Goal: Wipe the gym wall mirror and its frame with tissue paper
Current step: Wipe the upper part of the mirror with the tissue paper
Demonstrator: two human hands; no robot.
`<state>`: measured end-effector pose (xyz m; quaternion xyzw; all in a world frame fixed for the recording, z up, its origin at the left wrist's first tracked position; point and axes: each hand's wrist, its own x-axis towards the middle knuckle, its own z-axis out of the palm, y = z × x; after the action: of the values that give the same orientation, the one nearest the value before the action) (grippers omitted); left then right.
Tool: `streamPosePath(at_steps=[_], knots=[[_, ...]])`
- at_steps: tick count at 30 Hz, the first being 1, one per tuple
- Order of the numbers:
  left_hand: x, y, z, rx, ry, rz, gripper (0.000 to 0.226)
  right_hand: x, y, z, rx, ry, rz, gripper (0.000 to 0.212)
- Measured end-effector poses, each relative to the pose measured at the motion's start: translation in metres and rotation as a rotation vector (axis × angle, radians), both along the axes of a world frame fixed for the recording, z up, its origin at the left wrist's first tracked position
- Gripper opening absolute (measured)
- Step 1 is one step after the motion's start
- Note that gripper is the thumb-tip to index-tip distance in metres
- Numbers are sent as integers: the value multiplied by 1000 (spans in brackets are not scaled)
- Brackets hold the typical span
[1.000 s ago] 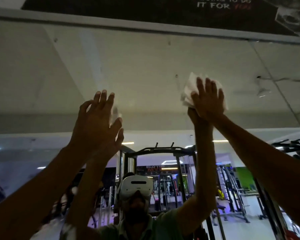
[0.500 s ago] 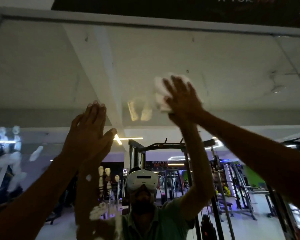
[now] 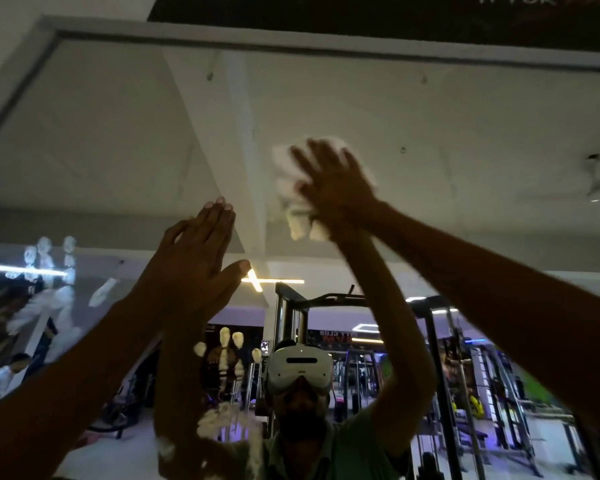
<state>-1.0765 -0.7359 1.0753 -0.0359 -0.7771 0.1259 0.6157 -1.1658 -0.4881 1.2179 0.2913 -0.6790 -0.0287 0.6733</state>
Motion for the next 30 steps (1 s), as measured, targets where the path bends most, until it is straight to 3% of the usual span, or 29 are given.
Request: streamPosePath(at_steps=[3, 7, 11, 14, 16, 18, 22, 24, 26, 30], knots=[[2, -10, 2, -68, 19, 37, 100, -7, 42, 48, -288, -139, 32, 65], [7, -16, 3, -66, 37, -12, 96, -1, 9, 41, -467, -195, 75, 67], [15, -49, 18, -155, 242, 67, 68, 22, -88, -48, -170, -48, 68, 67], [22, -76, 31, 61, 189, -30, 77, 31, -120, -102, 20, -32, 101, 67], [18, -95, 30, -24, 199, -10, 80, 29, -103, -90, 64, -25, 75, 68], [22, -105, 29, -46, 148, -13, 86, 24, -71, -56, -91, -34, 34, 77], [25, -104, 27, 4, 87, -31, 96, 11, 1, -19, -611, -220, 8, 96], [20, -104, 27, 11, 92, -29, 96, 12, -21, -36, -667, -204, -5, 98], [14, -102, 26, 2, 143, -10, 92, 24, -71, -81, -539, -169, 13, 89], [15, -102, 24, 6, 143, -49, 91, 39, -127, -182, -77, -117, 48, 72]])
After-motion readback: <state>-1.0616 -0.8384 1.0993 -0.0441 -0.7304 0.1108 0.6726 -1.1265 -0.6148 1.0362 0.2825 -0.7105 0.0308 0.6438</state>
